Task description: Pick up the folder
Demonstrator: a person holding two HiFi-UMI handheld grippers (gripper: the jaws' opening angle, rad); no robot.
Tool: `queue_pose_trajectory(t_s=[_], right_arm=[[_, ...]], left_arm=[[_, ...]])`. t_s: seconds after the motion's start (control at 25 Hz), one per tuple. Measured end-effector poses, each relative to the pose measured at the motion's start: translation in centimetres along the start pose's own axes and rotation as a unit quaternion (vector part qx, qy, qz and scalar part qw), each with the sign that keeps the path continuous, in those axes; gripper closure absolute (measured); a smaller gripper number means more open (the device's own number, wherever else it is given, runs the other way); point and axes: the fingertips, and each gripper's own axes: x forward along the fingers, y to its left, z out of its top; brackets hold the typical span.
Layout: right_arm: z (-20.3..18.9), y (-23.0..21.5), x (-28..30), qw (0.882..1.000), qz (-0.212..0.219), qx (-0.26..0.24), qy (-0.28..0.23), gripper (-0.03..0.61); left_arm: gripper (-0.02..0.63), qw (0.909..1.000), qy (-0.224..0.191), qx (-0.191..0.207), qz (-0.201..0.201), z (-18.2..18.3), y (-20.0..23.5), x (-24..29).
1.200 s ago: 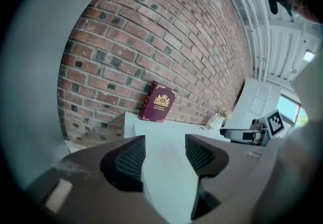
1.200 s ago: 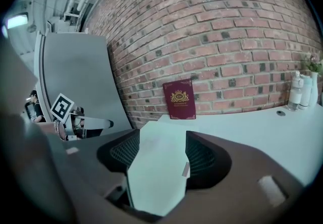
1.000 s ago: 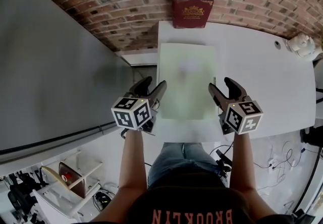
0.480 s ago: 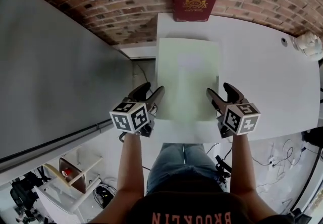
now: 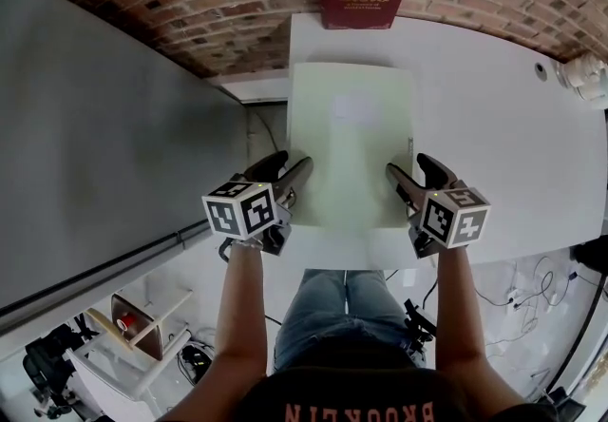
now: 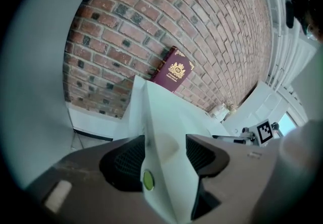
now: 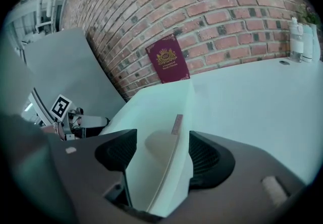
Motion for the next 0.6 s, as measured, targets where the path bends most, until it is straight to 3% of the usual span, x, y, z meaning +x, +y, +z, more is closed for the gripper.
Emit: queue_pose_trajectory(t_s=[0.28, 0.4, 0.6], right_arm=[[-1.3, -0.6, 0.9, 1.0, 0.004, 0.007, 0.031, 0.267], [-1.4, -0.3, 1.0, 0.999, 0.015, 0.009, 0.034, 0.302], [-1.4, -0.3, 1.0, 0.999, 0.02, 0.012, 0.039, 0.307]], left_arm=[[0.333, 0.9993, 0.031, 0.004, 0.018, -0.7, 0.8, 0.7], [0.331, 0.9993, 0.035, -0.012, 0.006, -0.9, 0.9, 0.9], [0.351, 0.9989, 0.038, -0.025, -0.012, -1.1, 0.8, 1.1]])
